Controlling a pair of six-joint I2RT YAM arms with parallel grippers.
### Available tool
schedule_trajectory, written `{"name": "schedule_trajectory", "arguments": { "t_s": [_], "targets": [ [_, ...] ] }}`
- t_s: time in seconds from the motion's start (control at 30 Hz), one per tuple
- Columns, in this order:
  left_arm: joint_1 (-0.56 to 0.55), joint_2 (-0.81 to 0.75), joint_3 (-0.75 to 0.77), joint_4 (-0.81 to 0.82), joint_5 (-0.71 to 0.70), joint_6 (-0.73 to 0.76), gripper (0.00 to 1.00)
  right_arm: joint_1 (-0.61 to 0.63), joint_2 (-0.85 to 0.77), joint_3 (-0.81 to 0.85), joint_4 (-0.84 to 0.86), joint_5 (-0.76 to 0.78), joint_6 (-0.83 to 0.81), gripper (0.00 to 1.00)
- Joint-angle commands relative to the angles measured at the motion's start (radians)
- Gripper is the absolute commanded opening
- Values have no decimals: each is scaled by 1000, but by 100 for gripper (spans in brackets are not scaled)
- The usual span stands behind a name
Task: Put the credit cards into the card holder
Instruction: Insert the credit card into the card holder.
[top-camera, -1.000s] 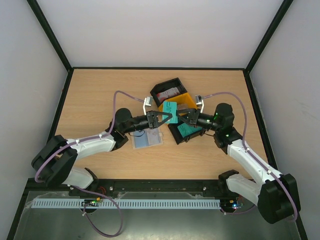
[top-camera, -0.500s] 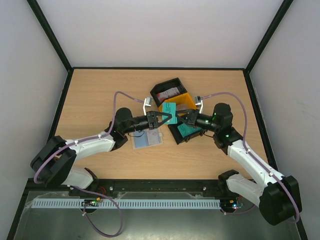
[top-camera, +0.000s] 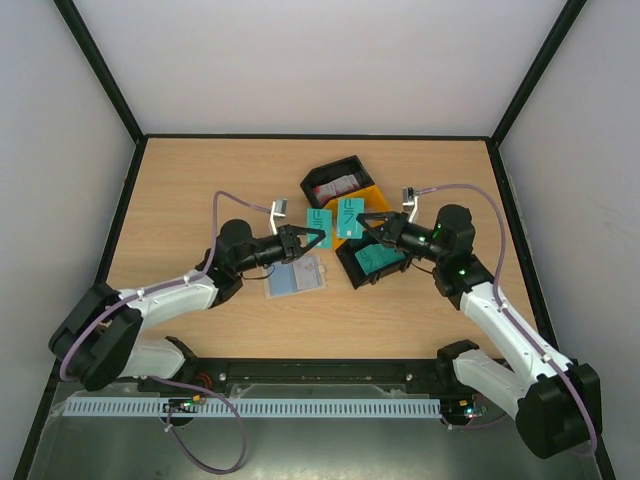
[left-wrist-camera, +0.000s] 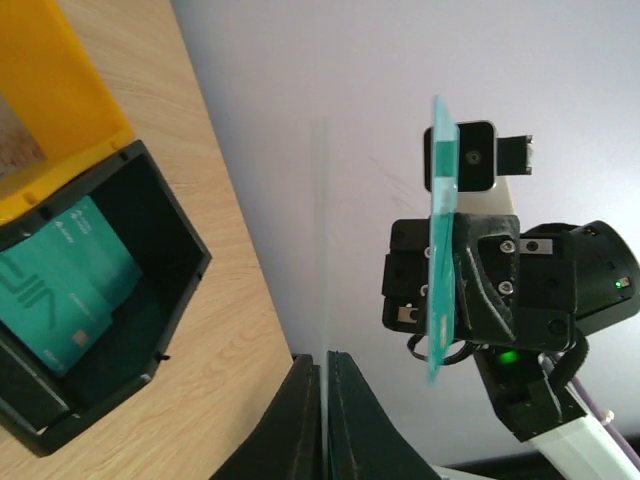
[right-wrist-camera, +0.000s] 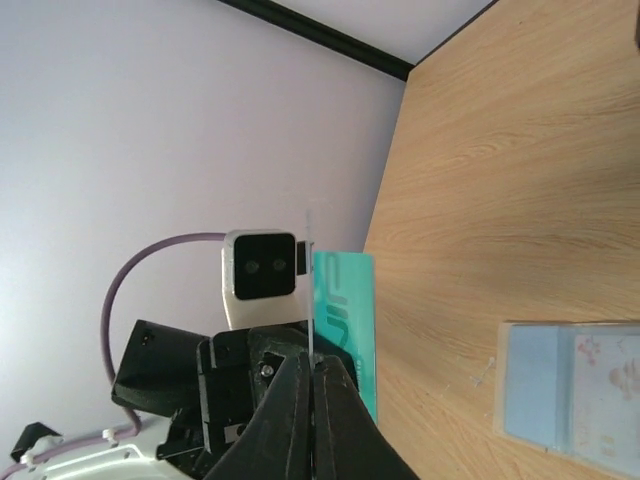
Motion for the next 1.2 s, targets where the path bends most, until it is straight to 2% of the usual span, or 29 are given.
{"name": "schedule_trajectory", "arguments": {
  "t_s": [0.0,0.2,0.4,0.63,0.73,0.87,1.17],
  "targets": [
    [18,-56,-21,-59,-32,55,3,-7,-14,49,-101,71,-75,2],
    [28,-127,-24,-317,-187,189,3,-7,31,100,-394,254,-291,2],
    [28,-193,-35,-584,-394,265,3,0,76,74,-417,297,-336,2],
    [48,-252,-69,-737,-536,275,3,26,118,79,-429,327,-358,2],
    [76,-260,-88,-789,-553,268,3,67,152,86,-412,332,-357,2],
    [118,-262,-124,-817,-508,256,3,159,228,89,-336,343,-328,2],
    [143,-265,-170,-861,-409,253,3,382,505,144,-151,353,-274,2]
  ]
}}
